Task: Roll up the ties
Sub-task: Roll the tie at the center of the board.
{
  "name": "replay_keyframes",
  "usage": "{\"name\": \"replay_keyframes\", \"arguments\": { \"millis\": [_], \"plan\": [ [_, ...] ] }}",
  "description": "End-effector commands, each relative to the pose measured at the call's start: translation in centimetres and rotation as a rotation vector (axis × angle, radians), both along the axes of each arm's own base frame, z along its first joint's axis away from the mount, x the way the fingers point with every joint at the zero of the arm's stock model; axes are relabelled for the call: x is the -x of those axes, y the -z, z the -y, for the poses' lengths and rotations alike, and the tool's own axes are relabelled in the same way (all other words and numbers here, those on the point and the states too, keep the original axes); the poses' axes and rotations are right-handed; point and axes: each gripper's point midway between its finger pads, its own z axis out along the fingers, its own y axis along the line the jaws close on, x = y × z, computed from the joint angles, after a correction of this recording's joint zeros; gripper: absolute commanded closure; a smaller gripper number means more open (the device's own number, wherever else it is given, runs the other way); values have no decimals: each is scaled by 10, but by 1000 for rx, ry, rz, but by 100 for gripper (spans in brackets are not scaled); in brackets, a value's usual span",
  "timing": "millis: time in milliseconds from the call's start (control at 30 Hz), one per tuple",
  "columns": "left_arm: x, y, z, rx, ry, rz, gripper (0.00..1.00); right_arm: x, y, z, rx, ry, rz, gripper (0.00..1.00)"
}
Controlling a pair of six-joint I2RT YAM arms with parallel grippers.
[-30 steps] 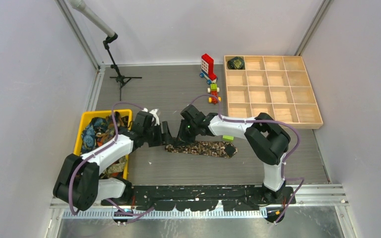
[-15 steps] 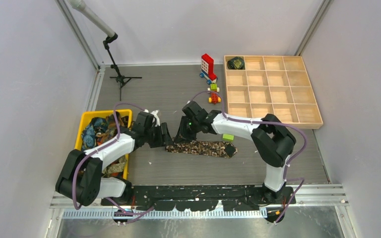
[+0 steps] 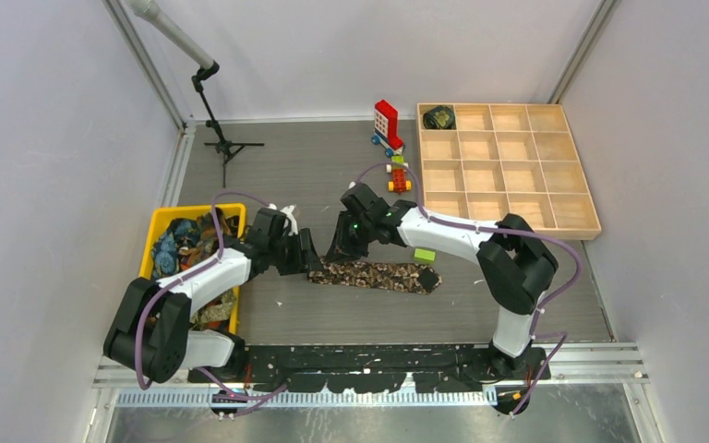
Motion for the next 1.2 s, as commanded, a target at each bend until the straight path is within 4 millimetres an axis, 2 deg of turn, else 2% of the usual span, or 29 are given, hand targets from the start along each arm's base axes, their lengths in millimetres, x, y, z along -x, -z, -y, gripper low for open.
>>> {"name": "replay_keyframes", "arguments": {
  "millis": [0,300,600,833,1167],
  "plan": [
    [-5,-5,5,26,8,22,47,-7,7,-2,10,-6,19,76],
    [-4,-9,3,20,10,27,44,-4,33,-6,10,-13,-21,76],
    [-4,-13,3,25,11,32,44,-2,45,-7,1,-13,-35,77],
    [-3,-19,3,28,13,44,35,0,53,-9,-21,-12,-41,77],
    [1,-13,11,68,33,4,41,3,63,-10,-60,-10,-41,77]
  ]
}}
